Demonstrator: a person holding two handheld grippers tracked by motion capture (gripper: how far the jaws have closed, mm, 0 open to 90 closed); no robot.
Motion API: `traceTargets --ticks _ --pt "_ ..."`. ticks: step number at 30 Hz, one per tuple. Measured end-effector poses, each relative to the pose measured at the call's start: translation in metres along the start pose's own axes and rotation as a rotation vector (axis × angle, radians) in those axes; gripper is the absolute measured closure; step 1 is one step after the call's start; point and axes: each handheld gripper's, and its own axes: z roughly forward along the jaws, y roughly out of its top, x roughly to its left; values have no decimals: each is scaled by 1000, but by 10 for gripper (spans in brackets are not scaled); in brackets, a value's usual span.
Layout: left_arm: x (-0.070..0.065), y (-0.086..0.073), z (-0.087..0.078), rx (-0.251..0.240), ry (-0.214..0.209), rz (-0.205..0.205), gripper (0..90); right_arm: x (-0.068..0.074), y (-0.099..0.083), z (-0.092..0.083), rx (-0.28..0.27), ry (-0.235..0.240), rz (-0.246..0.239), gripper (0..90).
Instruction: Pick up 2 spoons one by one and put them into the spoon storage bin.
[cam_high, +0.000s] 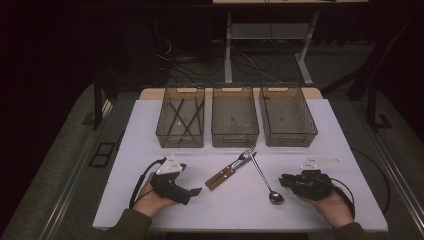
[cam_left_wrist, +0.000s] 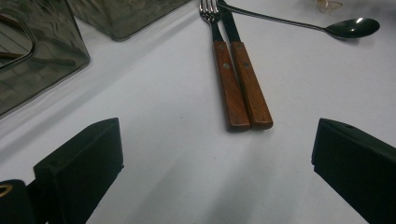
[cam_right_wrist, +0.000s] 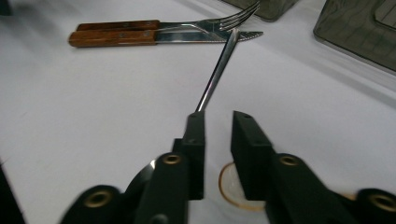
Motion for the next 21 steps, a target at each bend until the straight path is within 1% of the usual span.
traceTargets --ticks 1,4,6,7,8,9,11,14,16,18,21 --pt "0 0 0 -1 1 -3 11 1 3 4 11 -3 8 833" --pt "0 0 0 4 0 3 11 2 12 18 43 -17 11 887" --pt "0 0 1 4 -1 3 12 3 18 28 68 -17 17 894" --pt "0 0 1 4 -1 3 12 3 20 33 81 -17 6 894" --pt "0 0 0 6 -1 5 12 4 22 37 95 -12 7 894" --pt "0 0 0 6 -2 5 12 5 24 41 113 -15 1 894" --pt "0 0 0 7 -3 4 12 6 25 48 130 -31 -7 894" --pt "0 0 1 11 -5 2 12 5 26 52 141 -50 -7 894" --pt "0 0 1 13 -4 -2 12 5 27 54 144 -47 -3 894" --pt "0 0 2 20 -6 6 12 4 27 56 152 -46 -7 894" --pt "0 0 2 26 -7 1 12 6 26 57 154 -39 -8 894"
